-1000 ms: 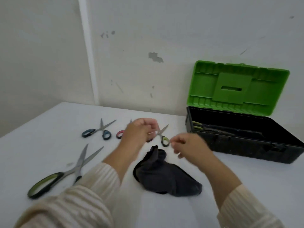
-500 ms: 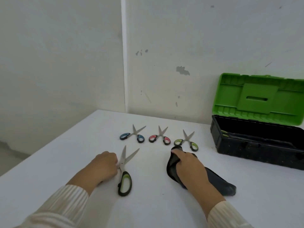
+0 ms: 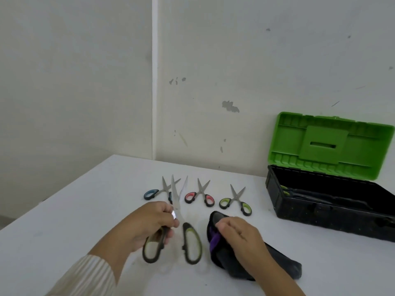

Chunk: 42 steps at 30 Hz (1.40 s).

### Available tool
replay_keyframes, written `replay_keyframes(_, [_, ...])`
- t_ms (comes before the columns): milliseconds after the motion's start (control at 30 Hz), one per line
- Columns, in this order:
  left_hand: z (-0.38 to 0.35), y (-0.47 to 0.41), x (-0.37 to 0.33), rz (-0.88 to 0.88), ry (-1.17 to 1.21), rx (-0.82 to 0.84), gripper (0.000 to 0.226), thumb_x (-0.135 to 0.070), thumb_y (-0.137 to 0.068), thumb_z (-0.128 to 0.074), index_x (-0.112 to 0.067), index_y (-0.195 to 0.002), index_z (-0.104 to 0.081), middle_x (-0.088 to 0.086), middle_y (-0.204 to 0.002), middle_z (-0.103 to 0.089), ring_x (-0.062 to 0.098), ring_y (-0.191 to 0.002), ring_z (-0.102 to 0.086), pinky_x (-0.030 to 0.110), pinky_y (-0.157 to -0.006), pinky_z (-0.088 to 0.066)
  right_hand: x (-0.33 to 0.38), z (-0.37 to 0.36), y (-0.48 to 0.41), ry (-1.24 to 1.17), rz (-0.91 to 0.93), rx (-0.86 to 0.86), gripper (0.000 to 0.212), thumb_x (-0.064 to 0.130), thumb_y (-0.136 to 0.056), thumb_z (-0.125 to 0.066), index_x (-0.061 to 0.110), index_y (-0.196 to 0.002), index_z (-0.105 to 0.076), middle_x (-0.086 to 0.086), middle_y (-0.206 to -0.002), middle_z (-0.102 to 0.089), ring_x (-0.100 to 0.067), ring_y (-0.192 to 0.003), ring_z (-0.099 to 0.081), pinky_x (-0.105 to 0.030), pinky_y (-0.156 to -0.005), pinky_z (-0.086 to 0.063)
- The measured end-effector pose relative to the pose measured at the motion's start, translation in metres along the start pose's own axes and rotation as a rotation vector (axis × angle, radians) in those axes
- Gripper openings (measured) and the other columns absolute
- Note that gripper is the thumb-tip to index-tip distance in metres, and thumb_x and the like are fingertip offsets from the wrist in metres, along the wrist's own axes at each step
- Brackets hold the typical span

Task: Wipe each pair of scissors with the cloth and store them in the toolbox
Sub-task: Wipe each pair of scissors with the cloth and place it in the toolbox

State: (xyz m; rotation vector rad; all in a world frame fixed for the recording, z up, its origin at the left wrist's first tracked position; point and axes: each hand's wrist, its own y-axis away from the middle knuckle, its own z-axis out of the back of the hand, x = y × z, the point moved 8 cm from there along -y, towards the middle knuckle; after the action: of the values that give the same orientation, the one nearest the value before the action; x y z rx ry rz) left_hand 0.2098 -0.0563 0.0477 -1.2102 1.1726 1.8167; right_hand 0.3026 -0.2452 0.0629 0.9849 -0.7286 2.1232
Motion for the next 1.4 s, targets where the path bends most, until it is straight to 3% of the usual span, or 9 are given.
replay_keyframes(100, [-0.031,-0.013,-0.011,-0.036,0.206,0.013,0.016,0.01,-0.084,-0.047,-0.001,-0.094,-0.054,0.017,-0.084,-0.065,0.018,-0.05,-0.054,0.03,-0.047,-0.046,0.001,-0.012,0.0,0.179,0.045,0.111,0.04,0.06,-0.079,-0.049,0.021,-0.076,-0.058,0.0,-0.08,-0.058,-0.006,-0.07,-0.051,-0.022,-0.064,-0.041])
replay_keyframes(267, [-0.057,-0.026,-0.016,-0.061,0.351,0.041,0.009,0.0,-0.09,-0.054,0.003,-0.098,-0.059,0.016,-0.08,-0.072,0.019,-0.052,-0.056,0.029,-0.048,-0.048,-0.015,0.02,-0.006,0.034,-0.042,0.003,0.017,0.035,-0.088,-0.055,0.025,-0.08,-0.065,0.003,-0.078,-0.06,-0.009,-0.074,-0.055,-0.023,-0.067,-0.044])
replay_keyframes(433, [-0.058,-0.028,-0.011,-0.088,0.246,0.012,0.017,-0.013,-0.09,-0.061,0.003,-0.089,-0.065,0.012,-0.075,-0.074,0.018,-0.047,-0.053,0.028,-0.046,-0.045,-0.027,0.038,-0.008,-0.018,-0.112,-0.045,0.024,0.038,-0.085,-0.058,0.024,-0.067,-0.065,0.007,-0.068,-0.061,-0.008,-0.065,-0.055,-0.018,-0.06,-0.041])
replay_keyframes(500, [-0.056,-0.027,-0.009,-0.083,0.195,0.028,0.017,-0.013,-0.09,-0.062,0.003,-0.088,-0.066,0.013,-0.077,-0.074,0.017,-0.046,-0.053,0.028,-0.046,-0.044,-0.036,0.047,-0.01,-0.096,-0.164,-0.157,0.027,0.04,-0.083,-0.06,0.019,-0.066,-0.066,0.005,-0.061,-0.063,-0.01,-0.06,-0.057,-0.022,-0.057,-0.045])
replay_keyframes(633, [-0.059,-0.023,-0.004,-0.037,0.067,0.141,0.017,-0.013,-0.089,-0.064,0.001,-0.081,-0.067,0.015,-0.081,-0.075,0.017,-0.046,-0.053,0.027,-0.045,-0.044,-0.047,0.076,-0.01,-0.167,-0.17,-0.43,0.017,0.011,-0.08,-0.066,0.027,-0.075,-0.064,-0.003,-0.077,-0.068,-0.024,-0.078,-0.063,-0.041,-0.073,-0.055])
replay_keyframes(767, [-0.07,-0.021,-0.002,-0.043,-0.075,0.184,0.016,-0.016,-0.089,-0.063,-0.001,-0.081,-0.066,0.009,-0.08,-0.076,0.017,-0.047,-0.053,0.026,-0.045,-0.045,-0.017,0.066,-0.009,-0.26,0.007,-0.31,0.039,0.005,-0.079,-0.066,0.039,-0.096,-0.056,0.0,-0.09,-0.064,-0.015,-0.085,-0.062,-0.028,-0.078,-0.052])
replay_keyframes(900, [-0.083,-0.019,-0.004,-0.095,-0.09,0.169,0.014,-0.011,-0.087,-0.063,-0.005,-0.075,-0.066,0.006,-0.07,-0.073,0.017,-0.045,-0.053,0.024,-0.046,-0.043,0.017,0.014,-0.006,0.24,0.19,-0.113,0.013,0.014,-0.083,-0.061,0.022,-0.09,-0.068,0.002,-0.092,-0.064,-0.005,-0.083,-0.052,-0.009,-0.073,-0.041])
replay_keyframes(1067, [-0.088,-0.016,-0.007,-0.162,-0.142,0.135,0.021,-0.012,-0.087,-0.063,-0.008,-0.067,-0.065,0.009,-0.072,-0.074,0.017,-0.045,-0.053,0.021,-0.044,-0.042,0.006,0.018,-0.014,0.301,0.193,-0.268,0.017,0.02,-0.087,-0.056,0.016,-0.099,-0.068,-0.002,-0.099,-0.059,-0.005,-0.081,-0.047,0.002,-0.069,-0.033])
replay_keyframes(1400, [-0.092,-0.011,-0.013,-0.214,-0.217,0.097,0.02,-0.015,-0.087,-0.061,-0.007,-0.069,-0.067,-0.001,-0.065,-0.072,0.015,-0.043,-0.053,0.021,-0.045,-0.041,0.005,0.019,-0.01,0.342,0.23,-0.286,0.01,0.014,-0.085,-0.059,0.014,-0.091,-0.067,0.002,-0.091,-0.055,0.008,-0.076,-0.045,0.004,-0.072,-0.032])
